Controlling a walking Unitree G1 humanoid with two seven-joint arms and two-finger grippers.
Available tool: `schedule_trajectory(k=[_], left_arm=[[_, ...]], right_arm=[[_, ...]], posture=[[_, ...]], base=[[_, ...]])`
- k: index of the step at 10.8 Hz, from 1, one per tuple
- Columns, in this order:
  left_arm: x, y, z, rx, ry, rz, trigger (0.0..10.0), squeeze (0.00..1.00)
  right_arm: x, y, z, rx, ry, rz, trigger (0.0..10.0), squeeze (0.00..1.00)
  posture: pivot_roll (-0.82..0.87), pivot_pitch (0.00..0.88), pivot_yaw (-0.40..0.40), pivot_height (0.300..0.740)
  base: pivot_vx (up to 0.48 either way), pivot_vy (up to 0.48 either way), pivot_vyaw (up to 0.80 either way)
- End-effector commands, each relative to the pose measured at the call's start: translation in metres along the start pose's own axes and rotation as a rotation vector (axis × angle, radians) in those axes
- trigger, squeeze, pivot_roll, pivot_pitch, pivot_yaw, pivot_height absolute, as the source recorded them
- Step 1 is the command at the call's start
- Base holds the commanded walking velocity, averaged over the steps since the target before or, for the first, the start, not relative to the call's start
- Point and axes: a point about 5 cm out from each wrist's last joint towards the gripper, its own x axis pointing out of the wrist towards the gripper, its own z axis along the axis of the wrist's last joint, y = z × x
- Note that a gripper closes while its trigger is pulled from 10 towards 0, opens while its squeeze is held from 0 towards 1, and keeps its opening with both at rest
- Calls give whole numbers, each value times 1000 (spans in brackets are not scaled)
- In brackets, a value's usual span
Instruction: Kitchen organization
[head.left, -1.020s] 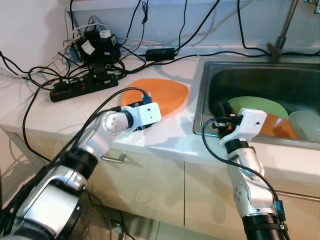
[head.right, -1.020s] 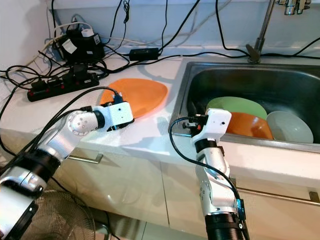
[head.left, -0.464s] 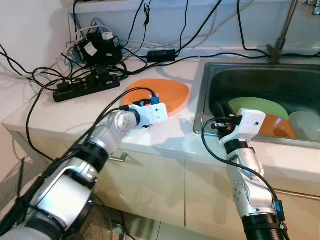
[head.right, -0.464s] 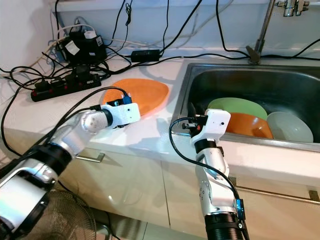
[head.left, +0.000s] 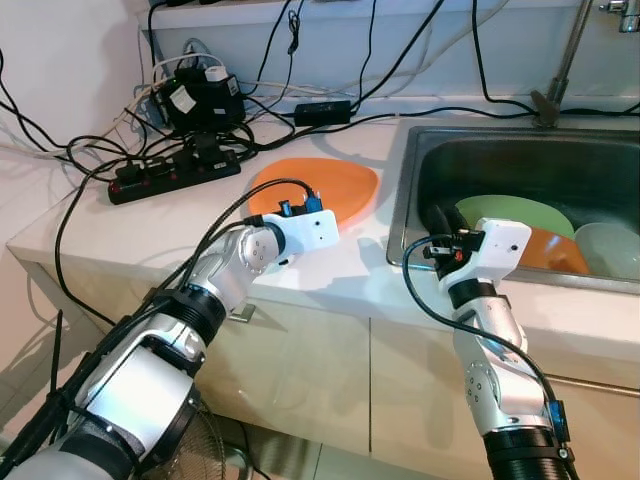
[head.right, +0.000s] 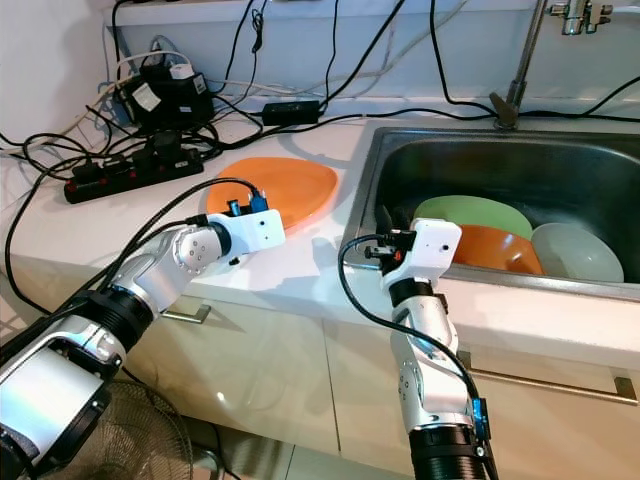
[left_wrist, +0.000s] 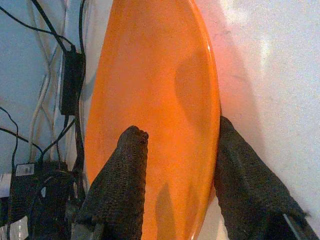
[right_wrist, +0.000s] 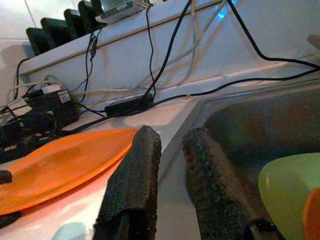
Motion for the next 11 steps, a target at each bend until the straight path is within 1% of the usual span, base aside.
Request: schedule_trajectory(k=[1,3,5,7,8,9,10,11], left_arm=[[1,-11,-9,-13,42,-49,0,0],[1,-12,-9,-23,35,-54,0,0],[1,-10,-8,-27,28,-46,0,0],[-1,6,-4,-7,4,53,0,0],[-2,11,0,10,-10,96,0,0],[-3,17,5,36,-35,165,0,0],[-3,20,9,62,-54,213,0,0],[-4,23,13,71,-71,252,0,0]], right_arm=[[4,3,2,0,-5,7,10000,0],[3,4,1,0,-4,7,10000,0],[3,4,1,1,-2,10,10000,0],[2,4,0,2,1,6,10000,0],[2,4,0,2,2,5,10000,0],[3,4,0,2,3,4,10000,0],[3,4,0,2,3,2,10000,0],[3,4,0,1,3,1,10000,0]], posture=[[32,0,159,740],[31,0,160,740],[31,0,159,740],[33,0,159,740],[33,0,159,740],[34,0,159,740],[33,0,161,740],[33,0,162,740]], base=[[0,0,0],[0,0,0],[0,0,0],[0,0,0],[0,0,0],[0,0,0],[0,0,0],[0,0,0]])
